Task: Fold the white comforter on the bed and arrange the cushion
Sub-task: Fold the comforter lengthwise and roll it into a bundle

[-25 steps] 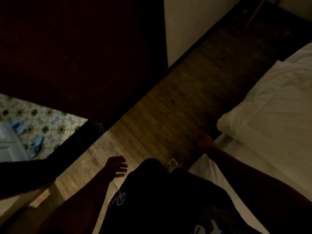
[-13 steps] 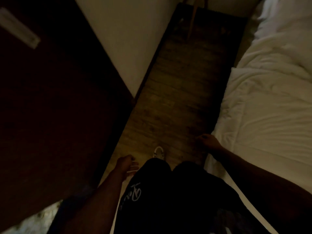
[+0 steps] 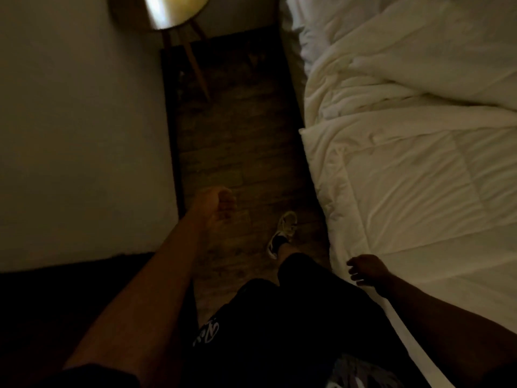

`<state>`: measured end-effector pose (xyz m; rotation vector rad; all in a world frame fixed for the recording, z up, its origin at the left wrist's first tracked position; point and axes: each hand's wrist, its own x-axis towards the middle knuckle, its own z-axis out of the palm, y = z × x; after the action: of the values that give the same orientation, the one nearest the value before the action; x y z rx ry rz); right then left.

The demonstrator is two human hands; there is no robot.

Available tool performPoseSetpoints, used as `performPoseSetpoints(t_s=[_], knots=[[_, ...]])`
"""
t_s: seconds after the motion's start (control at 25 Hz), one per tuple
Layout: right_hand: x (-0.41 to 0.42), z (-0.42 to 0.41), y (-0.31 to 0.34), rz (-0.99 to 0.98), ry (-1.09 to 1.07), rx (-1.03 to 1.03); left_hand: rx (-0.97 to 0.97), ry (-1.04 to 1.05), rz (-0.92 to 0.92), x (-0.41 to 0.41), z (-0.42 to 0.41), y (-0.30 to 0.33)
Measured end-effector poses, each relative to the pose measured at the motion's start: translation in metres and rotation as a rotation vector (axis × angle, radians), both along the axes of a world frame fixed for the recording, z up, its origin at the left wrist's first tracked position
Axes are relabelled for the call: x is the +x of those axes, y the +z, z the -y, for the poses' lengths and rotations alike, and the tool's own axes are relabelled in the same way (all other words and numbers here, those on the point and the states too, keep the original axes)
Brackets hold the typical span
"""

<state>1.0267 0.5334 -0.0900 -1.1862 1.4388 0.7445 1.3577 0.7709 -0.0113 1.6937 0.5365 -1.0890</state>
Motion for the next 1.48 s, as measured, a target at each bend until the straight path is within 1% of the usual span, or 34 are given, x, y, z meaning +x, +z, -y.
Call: performPoseSetpoints(t_s=[0.04,0.12,0.28,0.36,0.4,0.52,0.64,0.72,0.76,0.8,0.84,0.88,0.96,1.0,1.04,1.08,1.12,1.16,1.2,1.24,1.32,1.48], knots=[[0.013,0.01,-0.004,0.008,-0.057,0.014,-0.011,0.013,0.019,0.023,0.021,0.001],[0.044,0.027,-0.002,0.038,-0.121,0.005,0.035,-0.063,0.029,0.056,0.054,0.003],[0.123,0.074,0.02,0.11,-0.251,0.013,0.21,-0.443,-0.024,0.1,0.094,-0.01],[0.164,0.105,0.029,0.171,-0.356,-0.034,0.281,-0.571,-0.007,0.127,0.1,-0.019],[0.185,0.121,0.033,0.206,-0.382,-0.055,0.329,-0.608,-0.008,0.14,0.103,-0.021],[0.243,0.172,0.044,0.313,-0.432,-0.133,0.442,-0.625,-0.054,0.181,0.116,-0.038],[0.3,0.231,0.05,0.38,-0.5,-0.205,0.462,-0.704,-0.053,0.225,0.161,-0.052],[0.329,0.266,0.049,0.368,-0.557,-0.242,0.456,-0.748,-0.055,0.257,0.201,-0.067],[0.34,0.279,0.047,0.355,-0.584,-0.254,0.453,-0.801,-0.048,0.273,0.222,-0.074],[0.348,0.289,0.046,0.338,-0.607,-0.262,0.465,-0.903,-0.009,0.287,0.246,-0.082],[0.355,0.298,0.043,0.307,-0.646,-0.266,0.504,-1.07,0.007,0.306,0.273,-0.091],[0.361,0.304,0.041,0.268,-0.688,-0.263,0.538,-1.237,0.066,0.321,0.298,-0.093],[0.366,0.304,0.037,0.181,-0.731,-0.241,0.538,-1.48,0.179,0.34,0.356,-0.095],[0.364,0.301,0.036,0.135,-0.754,-0.227,0.497,-1.509,0.243,0.347,0.385,-0.097],[0.362,0.296,0.033,0.096,-0.792,-0.205,0.43,-1.454,0.186,0.353,0.418,-0.092],[0.358,0.289,0.031,0.074,-0.829,-0.171,0.382,-1.343,0.064,0.355,0.445,-0.092],[0.355,0.28,0.027,0.061,-0.859,-0.127,0.352,-1.233,-0.012,0.354,0.472,-0.092],[0.353,0.275,0.021,0.034,-0.885,-0.083,0.301,-1.179,-0.07,0.356,0.497,-0.093],[0.353,0.272,0.014,-0.007,-0.9,-0.049,0.289,-1.118,-0.071,0.356,0.52,-0.091],[0.356,0.271,0.007,-0.044,-0.902,-0.024,0.299,-1.131,-0.05,0.358,0.539,-0.091],[0.369,0.279,-0.005,-0.051,-0.91,0.001,0.341,-1.198,0.006,0.362,0.565,-0.094],[0.412,0.332,-0.025,0.028,-0.898,-0.018,0.408,-1.273,0.074,0.368,0.601,-0.111]])
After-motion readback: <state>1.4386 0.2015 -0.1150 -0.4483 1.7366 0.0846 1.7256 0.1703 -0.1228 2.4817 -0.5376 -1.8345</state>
